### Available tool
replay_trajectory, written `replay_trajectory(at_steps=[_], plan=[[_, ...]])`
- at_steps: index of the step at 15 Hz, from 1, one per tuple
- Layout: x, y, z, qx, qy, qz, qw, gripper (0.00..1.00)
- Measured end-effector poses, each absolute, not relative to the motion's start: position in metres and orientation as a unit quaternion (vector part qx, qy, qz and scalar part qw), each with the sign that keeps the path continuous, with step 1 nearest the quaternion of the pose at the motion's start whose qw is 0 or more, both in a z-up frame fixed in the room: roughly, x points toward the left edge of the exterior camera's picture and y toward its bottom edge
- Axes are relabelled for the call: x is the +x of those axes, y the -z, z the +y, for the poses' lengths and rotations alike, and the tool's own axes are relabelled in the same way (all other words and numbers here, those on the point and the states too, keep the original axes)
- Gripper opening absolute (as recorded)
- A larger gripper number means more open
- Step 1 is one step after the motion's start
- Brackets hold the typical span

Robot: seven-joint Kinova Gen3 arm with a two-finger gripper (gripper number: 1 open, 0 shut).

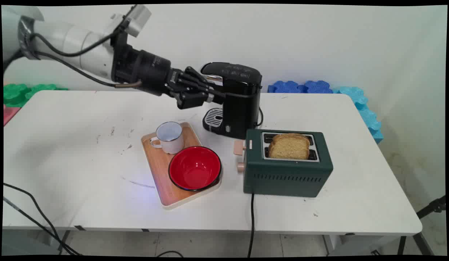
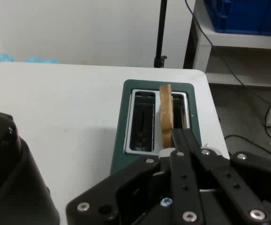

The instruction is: Press the toaster switch

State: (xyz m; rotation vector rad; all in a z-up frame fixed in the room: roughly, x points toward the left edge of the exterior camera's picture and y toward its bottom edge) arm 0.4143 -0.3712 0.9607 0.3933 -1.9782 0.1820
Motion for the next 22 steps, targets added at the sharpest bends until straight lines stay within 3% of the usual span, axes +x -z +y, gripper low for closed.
replay_trajectory(at_steps=[13,22], plan=[[0.403,-0.876,-0.385,0.147,-0.043,-0.835,0.528,0.0],[0.391,-0.836,-0.394,0.138,-0.053,-0.837,0.527,0.0]])
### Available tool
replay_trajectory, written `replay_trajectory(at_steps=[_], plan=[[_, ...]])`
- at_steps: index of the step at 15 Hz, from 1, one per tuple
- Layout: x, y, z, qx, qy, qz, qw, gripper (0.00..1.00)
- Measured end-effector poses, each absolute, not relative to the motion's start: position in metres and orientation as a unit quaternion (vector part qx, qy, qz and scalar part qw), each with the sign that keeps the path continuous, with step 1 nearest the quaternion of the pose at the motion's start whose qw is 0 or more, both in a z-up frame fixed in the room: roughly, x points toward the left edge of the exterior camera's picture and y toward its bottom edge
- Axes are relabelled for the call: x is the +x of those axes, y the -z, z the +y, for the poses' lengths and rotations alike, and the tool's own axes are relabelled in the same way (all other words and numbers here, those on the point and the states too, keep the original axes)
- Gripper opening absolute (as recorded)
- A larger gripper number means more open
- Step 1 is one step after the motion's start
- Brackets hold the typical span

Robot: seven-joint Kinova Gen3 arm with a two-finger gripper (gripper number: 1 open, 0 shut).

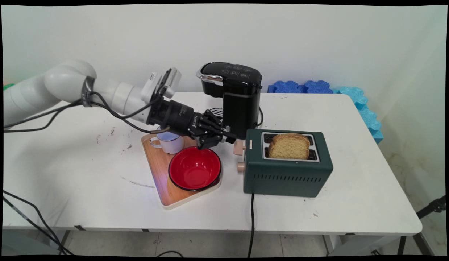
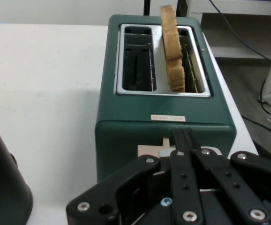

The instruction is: Press the toaster switch

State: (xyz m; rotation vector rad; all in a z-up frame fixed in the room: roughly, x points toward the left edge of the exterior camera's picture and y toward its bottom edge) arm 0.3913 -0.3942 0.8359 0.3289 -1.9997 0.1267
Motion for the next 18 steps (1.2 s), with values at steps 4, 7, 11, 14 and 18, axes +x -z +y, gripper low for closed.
replay_trajectory(at_steps=[4,7,11,14,18], plan=[[0.382,-0.825,-0.399,0.138,-0.055,-0.834,0.532,0.0],[0.373,-0.819,-0.401,0.137,-0.054,-0.832,0.535,0.0],[0.368,-0.811,-0.402,0.134,-0.052,-0.833,0.535,0.0],[0.367,-0.804,-0.404,0.133,-0.053,-0.835,0.531,0.0],[0.367,-0.796,-0.403,0.132,-0.051,-0.838,0.526,0.0]])
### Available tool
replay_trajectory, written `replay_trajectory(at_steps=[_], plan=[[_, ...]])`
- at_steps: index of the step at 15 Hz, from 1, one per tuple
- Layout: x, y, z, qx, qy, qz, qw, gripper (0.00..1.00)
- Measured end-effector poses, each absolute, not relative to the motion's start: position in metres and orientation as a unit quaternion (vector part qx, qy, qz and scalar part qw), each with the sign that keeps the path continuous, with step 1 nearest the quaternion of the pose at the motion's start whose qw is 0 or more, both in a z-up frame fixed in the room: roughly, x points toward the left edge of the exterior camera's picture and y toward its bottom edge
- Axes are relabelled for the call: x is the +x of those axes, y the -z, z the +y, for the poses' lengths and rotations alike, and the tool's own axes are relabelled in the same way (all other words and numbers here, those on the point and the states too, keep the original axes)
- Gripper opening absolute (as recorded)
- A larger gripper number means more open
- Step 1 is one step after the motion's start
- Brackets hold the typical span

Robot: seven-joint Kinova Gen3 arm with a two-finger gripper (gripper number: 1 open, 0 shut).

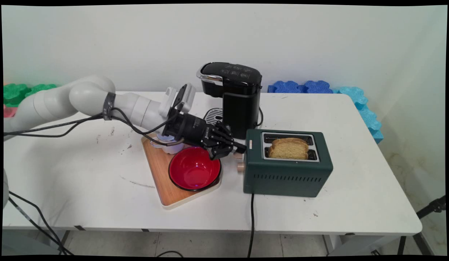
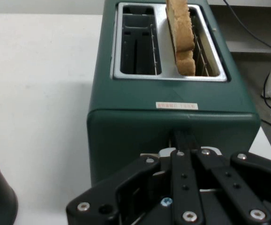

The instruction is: Press the toaster switch

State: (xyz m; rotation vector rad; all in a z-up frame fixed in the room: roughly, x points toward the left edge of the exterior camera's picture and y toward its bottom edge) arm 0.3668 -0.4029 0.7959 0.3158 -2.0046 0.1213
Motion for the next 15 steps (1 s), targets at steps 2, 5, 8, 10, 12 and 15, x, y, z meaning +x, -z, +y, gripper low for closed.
replay_trajectory(at_steps=[2,5,8,10,12,15], plan=[[0.367,-0.793,-0.402,0.132,-0.049,-0.84,0.524,0.0],[0.368,-0.785,-0.4,0.131,-0.048,-0.843,0.52,0.0],[0.368,-0.778,-0.398,0.132,-0.048,-0.845,0.516,0.0],[0.368,-0.774,-0.397,0.133,-0.048,-0.846,0.514,0.0],[0.369,-0.771,-0.397,0.134,-0.048,-0.847,0.512,0.0],[0.37,-0.768,-0.397,0.135,-0.05,-0.848,0.511,0.0]])
